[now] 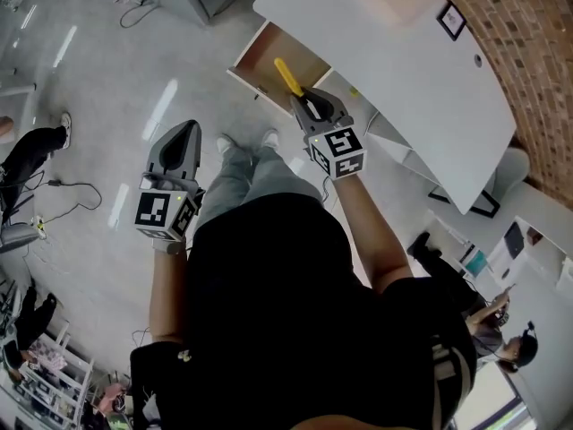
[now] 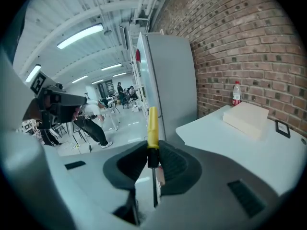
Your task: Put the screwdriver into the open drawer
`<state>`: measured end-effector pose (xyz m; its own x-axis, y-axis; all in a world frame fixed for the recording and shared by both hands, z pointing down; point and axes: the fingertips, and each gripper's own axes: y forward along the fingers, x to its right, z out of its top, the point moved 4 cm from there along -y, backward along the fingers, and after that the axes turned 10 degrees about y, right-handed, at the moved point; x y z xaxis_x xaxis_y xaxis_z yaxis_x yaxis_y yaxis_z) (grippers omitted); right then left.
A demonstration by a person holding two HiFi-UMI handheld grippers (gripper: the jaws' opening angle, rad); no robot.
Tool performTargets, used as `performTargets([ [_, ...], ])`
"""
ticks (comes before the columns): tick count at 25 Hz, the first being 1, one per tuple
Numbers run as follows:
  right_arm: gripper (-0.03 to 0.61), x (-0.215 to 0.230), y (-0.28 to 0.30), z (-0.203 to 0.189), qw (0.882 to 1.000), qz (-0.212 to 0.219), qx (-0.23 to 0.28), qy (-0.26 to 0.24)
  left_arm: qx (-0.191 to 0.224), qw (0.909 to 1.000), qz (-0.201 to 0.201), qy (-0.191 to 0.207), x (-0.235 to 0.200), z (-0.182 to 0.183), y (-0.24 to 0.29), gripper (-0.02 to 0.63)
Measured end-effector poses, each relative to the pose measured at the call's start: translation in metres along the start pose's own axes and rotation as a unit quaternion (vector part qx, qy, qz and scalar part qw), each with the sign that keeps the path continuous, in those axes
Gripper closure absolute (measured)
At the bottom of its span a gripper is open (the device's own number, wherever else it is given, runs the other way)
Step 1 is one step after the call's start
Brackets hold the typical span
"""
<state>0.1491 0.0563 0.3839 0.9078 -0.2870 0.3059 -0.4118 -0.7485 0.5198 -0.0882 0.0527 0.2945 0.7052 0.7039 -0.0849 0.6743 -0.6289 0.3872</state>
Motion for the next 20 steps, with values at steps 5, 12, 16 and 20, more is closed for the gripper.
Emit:
performTargets([
  [5,0.495,0.016,0.048,-0.024,0.999,0.002,-0.047,0.003,-0.026,0.9996,0.009,0.001,-0.024,-0.024,0.013,0.611],
  [12,0.495,0.047,0.121,-0.072,0.993,-0.002,-0.116,0.007,-0.058,0.998,0.021,-0.013,-0.051,-0.06,0.027,0.611],
  [16,0.495,0.065,0.159,-0.099,0.988,-0.011,-0.151,0.005,-0.074,0.9965,0.027,-0.029,-0.063,-0.083,0.034,0.611],
  [20,0.495,0.082,0.193,-0.125,0.983,-0.015,-0.182,-0.003,-0.087,0.9944,0.032,-0.051,-0.072,-0.106,0.042,0.611],
])
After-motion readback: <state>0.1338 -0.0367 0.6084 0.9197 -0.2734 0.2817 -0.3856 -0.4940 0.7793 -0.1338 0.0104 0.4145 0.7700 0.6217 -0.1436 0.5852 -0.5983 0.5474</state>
